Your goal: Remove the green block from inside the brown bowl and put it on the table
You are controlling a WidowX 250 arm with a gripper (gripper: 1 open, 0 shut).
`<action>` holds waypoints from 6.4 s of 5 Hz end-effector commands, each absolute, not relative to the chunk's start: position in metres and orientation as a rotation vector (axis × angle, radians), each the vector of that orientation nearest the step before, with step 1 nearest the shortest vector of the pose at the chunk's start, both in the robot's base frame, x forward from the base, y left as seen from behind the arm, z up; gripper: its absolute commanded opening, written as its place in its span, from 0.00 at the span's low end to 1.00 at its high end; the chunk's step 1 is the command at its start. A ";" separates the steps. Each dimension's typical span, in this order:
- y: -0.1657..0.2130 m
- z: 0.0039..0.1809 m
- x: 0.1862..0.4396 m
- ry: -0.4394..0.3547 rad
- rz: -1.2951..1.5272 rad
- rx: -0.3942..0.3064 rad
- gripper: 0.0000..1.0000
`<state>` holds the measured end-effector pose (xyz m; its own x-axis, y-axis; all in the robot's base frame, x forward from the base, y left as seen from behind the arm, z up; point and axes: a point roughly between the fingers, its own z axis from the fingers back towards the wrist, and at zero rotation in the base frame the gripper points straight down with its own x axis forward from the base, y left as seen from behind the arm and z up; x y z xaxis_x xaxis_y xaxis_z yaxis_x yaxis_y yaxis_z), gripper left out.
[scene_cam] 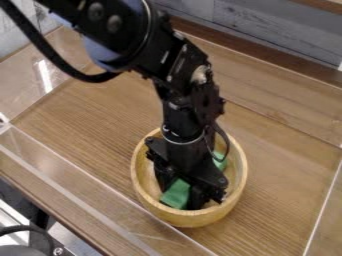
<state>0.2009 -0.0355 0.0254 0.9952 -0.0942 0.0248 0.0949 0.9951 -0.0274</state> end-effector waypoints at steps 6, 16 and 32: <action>-0.024 0.029 0.208 -0.045 -0.096 -0.022 0.00; -0.013 0.051 0.205 0.002 -0.060 -0.043 0.00; 0.008 0.095 0.197 0.006 -0.050 -0.117 0.00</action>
<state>0.1865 0.0055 0.0801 0.9959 -0.0569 -0.0698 0.0476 0.9907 -0.1277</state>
